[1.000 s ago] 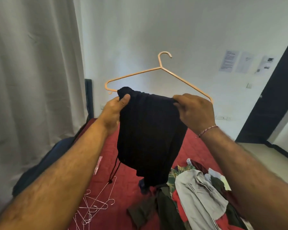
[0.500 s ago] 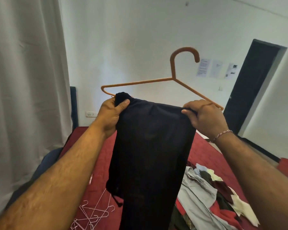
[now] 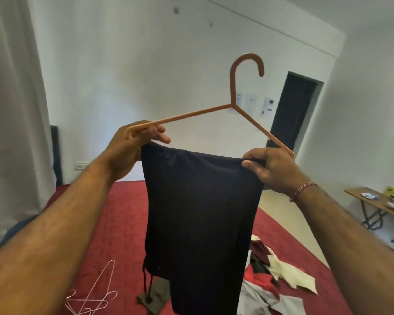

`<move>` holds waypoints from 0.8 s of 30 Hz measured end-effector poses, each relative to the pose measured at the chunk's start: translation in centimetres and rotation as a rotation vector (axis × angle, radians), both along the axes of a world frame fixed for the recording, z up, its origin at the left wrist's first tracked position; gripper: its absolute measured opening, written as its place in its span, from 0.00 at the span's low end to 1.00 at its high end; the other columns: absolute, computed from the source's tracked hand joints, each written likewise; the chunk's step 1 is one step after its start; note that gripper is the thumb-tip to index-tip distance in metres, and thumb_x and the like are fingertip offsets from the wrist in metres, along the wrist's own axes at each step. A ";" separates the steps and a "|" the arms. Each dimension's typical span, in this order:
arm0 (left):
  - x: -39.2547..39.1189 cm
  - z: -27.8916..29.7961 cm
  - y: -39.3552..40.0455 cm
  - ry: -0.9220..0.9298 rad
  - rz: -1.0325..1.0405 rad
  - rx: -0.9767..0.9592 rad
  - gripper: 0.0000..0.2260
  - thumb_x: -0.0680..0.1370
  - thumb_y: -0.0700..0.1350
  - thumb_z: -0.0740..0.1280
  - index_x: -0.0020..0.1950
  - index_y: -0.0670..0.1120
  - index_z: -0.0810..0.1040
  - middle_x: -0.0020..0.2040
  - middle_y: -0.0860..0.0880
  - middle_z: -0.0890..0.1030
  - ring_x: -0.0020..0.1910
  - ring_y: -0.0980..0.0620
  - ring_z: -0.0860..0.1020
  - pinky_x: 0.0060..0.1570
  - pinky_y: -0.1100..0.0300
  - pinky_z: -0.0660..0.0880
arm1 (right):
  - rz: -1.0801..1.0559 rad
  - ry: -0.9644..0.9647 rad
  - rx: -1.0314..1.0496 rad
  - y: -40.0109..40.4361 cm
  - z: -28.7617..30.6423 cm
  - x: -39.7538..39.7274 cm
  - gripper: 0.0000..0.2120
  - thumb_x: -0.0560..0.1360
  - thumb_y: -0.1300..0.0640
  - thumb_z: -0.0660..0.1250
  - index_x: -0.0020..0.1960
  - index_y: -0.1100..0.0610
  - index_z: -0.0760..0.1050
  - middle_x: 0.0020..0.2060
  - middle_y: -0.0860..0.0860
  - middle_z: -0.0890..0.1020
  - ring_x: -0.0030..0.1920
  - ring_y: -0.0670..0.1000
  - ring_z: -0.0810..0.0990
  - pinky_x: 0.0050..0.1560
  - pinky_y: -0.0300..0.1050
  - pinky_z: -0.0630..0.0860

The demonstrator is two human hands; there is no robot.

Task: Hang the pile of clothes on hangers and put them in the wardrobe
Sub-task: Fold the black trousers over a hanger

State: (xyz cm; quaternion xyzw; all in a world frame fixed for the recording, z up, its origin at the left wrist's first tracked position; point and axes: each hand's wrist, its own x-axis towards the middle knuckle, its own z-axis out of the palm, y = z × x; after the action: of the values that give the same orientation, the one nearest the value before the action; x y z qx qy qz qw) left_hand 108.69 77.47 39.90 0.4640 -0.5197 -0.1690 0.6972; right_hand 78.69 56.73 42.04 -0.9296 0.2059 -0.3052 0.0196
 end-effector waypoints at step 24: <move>-24.3 1.9 -10.0 0.307 -0.989 -0.129 0.18 0.87 0.52 0.54 0.50 0.46 0.80 0.27 0.52 0.65 0.37 0.50 0.75 0.65 0.45 0.73 | -1.002 -0.354 -0.317 14.1 5.2 -27.2 0.12 0.76 0.48 0.70 0.59 0.49 0.78 0.58 0.47 0.81 0.58 0.52 0.79 0.59 0.55 0.79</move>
State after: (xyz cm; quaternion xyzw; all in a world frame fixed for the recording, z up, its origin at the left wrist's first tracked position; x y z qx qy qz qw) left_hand 84.36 67.49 41.80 0.0892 -0.5777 -0.5120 0.6294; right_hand 51.45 70.85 47.23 -0.6439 0.5681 -0.4560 -0.2340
